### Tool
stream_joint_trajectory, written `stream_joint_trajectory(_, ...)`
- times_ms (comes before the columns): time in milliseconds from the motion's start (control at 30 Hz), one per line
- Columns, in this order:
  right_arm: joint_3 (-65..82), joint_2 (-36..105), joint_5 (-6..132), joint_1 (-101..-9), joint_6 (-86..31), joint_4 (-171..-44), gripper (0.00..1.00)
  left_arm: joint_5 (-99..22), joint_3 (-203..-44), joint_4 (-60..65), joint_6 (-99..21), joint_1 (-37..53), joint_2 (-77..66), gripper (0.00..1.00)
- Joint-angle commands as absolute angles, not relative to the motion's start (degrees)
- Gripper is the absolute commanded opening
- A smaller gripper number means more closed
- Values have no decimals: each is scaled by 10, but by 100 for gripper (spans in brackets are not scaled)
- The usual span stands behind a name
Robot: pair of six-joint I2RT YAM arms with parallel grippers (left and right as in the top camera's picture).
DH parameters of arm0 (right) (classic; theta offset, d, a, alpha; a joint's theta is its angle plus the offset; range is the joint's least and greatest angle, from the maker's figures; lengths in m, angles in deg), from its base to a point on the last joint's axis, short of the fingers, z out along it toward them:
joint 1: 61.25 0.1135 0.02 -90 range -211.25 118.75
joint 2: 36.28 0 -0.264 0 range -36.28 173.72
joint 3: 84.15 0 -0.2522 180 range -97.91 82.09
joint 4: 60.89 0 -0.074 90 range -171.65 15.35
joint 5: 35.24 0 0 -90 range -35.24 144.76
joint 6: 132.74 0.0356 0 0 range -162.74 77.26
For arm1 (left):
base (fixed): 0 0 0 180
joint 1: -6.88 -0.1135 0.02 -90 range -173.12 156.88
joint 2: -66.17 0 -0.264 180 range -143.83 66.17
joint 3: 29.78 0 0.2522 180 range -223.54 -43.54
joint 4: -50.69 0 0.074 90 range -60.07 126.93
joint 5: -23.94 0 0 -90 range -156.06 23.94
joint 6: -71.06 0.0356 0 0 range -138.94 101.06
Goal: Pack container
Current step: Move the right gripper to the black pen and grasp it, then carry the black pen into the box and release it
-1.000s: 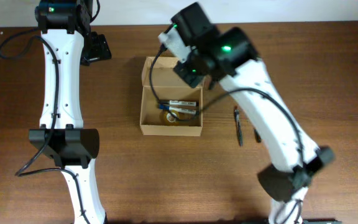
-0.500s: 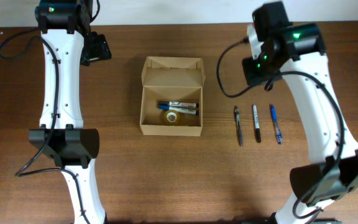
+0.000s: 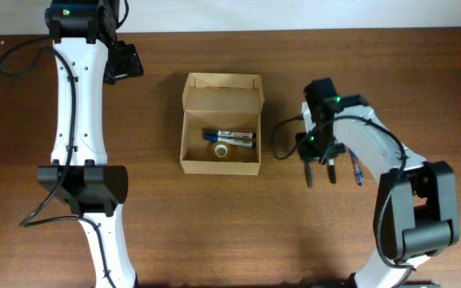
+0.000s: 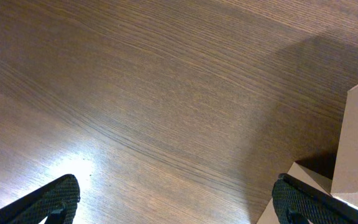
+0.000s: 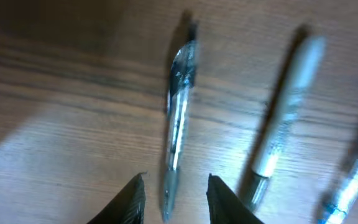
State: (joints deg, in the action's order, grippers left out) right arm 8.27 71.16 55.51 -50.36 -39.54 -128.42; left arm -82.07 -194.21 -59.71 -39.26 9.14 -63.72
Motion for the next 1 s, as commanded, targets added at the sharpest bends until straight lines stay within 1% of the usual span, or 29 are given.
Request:
stream_joint_trajectory(0, 126, 710, 584, -504, -377, -1249, 33, -819, -1953, -597, -386, 89, -638, 100)
stream_joint_trajectory(67, 143, 710, 587, -504, -377, -1229, 35, -819, -1953, -598, -386, 89, -638, 100)
stream_joint_trajectory(267, 172, 715, 587, -504, -377, -1194, 36, -819, -1953, -598, -386, 89, -638, 100)
stream_joint_trajectory(333, 176, 721, 587, -504, -377, -1187, 29, -819, -1953, -598, -386, 89, -638, 100)
stream_joint_trajectory(467, 178, 731, 587, -504, -377, -1181, 4, -819, -1953, -598, -386, 88, -638, 100)
stream_joint_trajectory(633, 162, 727, 587, -505, -378, -1189, 4, -819, -1953, -597, -386, 88, -638, 100)
stream_joint_trajectory(800, 39, 693, 587, -504, -408, -1276, 4, -819, -1953, -598, -386, 89, -638, 100)
stream_joint_trajectory(967, -194, 679, 589, -497, -473, -1405, 4, -819, -1953, -598, -386, 89, -638, 100)
